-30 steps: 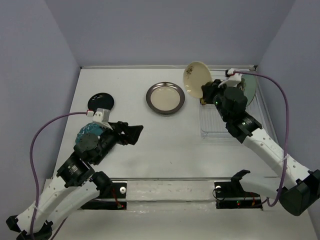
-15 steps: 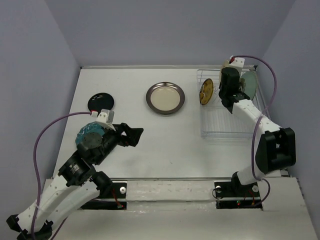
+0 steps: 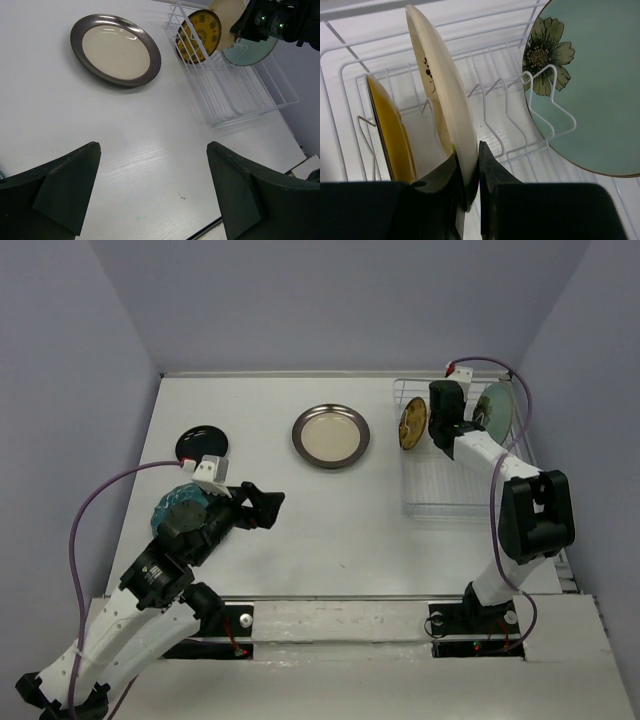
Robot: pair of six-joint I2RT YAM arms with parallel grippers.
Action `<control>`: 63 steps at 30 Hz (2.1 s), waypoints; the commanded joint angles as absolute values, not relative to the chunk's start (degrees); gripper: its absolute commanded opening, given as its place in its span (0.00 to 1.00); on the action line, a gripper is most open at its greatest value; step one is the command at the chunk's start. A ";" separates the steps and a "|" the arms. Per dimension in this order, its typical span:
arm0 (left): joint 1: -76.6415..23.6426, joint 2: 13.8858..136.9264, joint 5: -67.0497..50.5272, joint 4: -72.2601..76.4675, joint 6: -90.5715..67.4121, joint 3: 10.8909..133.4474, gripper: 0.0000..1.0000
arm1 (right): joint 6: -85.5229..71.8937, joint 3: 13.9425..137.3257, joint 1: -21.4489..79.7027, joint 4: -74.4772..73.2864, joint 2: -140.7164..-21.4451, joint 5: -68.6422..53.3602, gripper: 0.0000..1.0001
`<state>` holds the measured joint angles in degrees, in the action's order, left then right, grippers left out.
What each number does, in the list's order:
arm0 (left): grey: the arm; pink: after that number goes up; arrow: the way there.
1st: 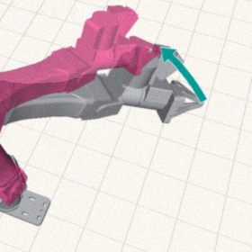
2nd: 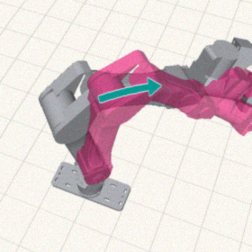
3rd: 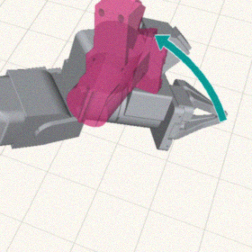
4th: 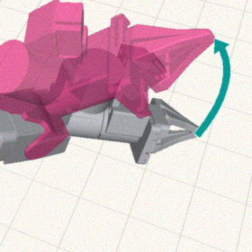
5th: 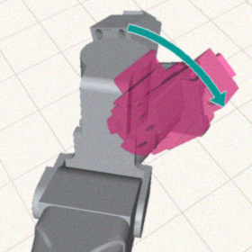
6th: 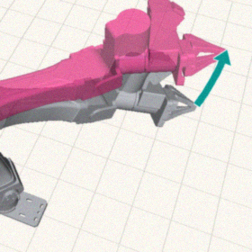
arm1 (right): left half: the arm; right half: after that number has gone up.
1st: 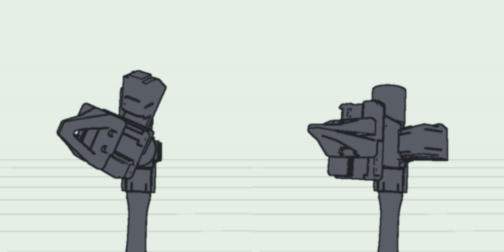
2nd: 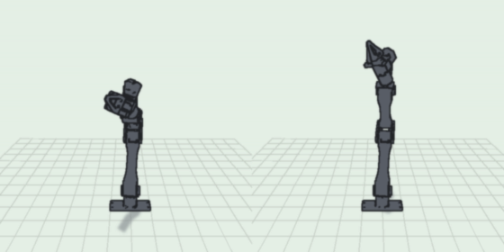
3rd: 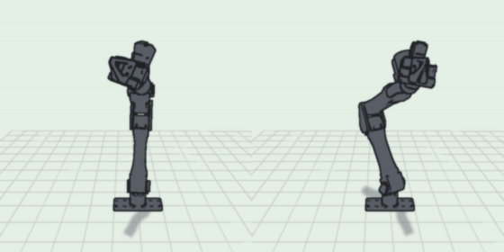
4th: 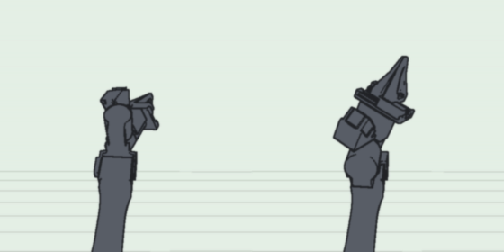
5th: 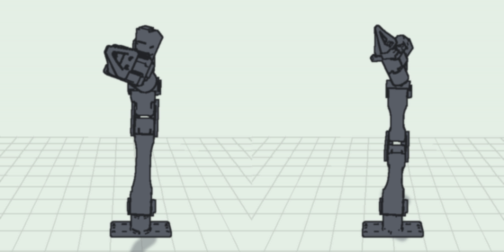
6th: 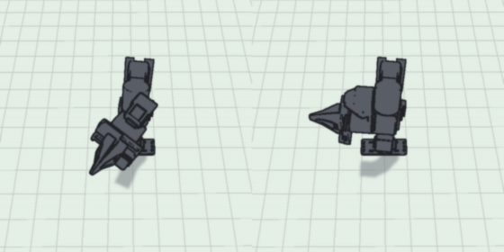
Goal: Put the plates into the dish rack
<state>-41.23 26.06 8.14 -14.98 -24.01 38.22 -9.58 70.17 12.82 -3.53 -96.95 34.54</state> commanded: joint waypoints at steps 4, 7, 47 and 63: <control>-36.31 28.83 4.66 -12.83 -22.24 37.79 0.98 | -13.10 73.56 13.18 -4.75 -94.31 34.45 0.07; -34.02 29.44 2.47 -12.13 -22.15 37.53 0.98 | -12.57 73.30 13.18 -4.83 -93.25 31.83 0.07; 10.97 76.54 -2.99 9.23 -40.87 46.49 0.91 | -30.41 34.98 14.33 9.05 -49.49 -4.75 0.69; 19.07 101.75 3.70 3.25 -28.74 63.10 0.73 | -31.11 34.19 14.33 9.49 -48.34 -5.10 0.68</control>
